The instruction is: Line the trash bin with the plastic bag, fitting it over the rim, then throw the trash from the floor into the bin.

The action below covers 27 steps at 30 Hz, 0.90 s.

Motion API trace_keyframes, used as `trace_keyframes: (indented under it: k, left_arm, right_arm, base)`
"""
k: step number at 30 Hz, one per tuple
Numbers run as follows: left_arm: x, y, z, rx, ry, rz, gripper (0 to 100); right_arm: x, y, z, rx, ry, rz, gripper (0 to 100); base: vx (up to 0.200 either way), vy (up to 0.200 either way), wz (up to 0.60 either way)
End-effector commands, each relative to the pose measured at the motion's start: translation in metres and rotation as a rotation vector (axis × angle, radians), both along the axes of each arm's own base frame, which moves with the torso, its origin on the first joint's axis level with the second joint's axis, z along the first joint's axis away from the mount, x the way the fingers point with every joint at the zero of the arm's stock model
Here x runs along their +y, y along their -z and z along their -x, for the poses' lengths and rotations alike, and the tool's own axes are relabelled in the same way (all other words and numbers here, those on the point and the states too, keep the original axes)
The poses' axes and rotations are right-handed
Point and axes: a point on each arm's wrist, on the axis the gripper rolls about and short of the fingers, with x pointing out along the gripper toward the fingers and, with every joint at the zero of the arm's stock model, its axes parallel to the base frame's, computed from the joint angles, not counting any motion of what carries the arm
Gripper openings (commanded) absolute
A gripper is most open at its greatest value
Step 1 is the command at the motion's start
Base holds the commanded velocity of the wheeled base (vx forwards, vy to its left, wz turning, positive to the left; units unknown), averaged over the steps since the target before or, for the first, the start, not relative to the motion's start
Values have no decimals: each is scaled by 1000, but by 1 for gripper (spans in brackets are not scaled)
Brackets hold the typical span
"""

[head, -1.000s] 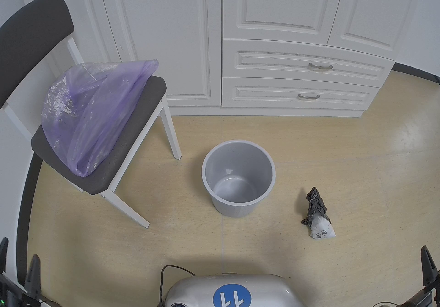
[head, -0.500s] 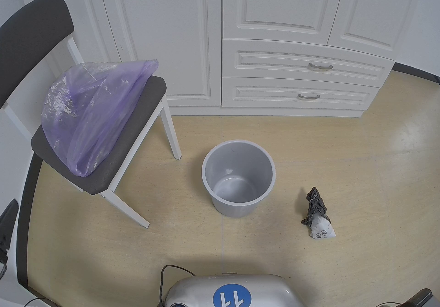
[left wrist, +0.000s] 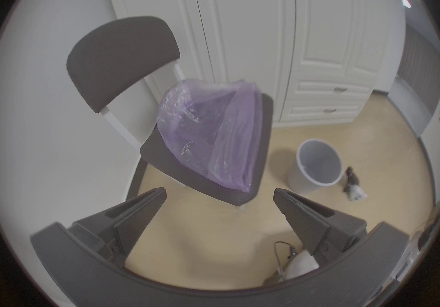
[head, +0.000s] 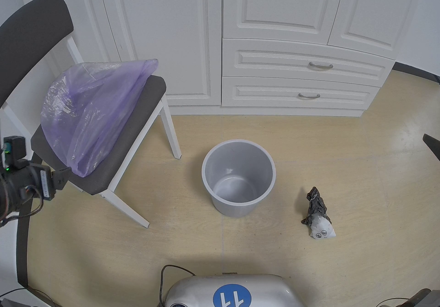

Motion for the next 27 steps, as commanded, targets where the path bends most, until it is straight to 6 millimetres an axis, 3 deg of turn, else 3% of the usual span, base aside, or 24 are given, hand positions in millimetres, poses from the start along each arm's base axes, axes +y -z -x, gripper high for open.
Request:
trace_keyframes:
  k: [1, 4, 15, 19, 27]
  left_arm:
    - [-16, 29, -70, 175, -70, -114, 100]
    - [-17, 37, -81, 206, -88, -132, 100]
    - [-9, 32, -112, 193, -198, -169, 100]
    - [-7, 27, -111, 175, -211, -164, 100]
    - [-2, 1, -88, 81, -189, -120, 100]
  right_arm:
    - [0, -1, -25, 55, 13, -21, 100]
    - [-2, 0, -30, 57, 12, -34, 100]
    - [-7, 1, -32, 43, 11, -52, 100]
    - [-9, 2, -33, 47, 3, -69, 100]
    - [-13, 2, -33, 25, 7, -70, 100]
  base:
    - [0, 0, 0]
    - [0, 0, 0]
    - [0, 0, 0]
    - [0, 0, 0]
    - [0, 0, 0]
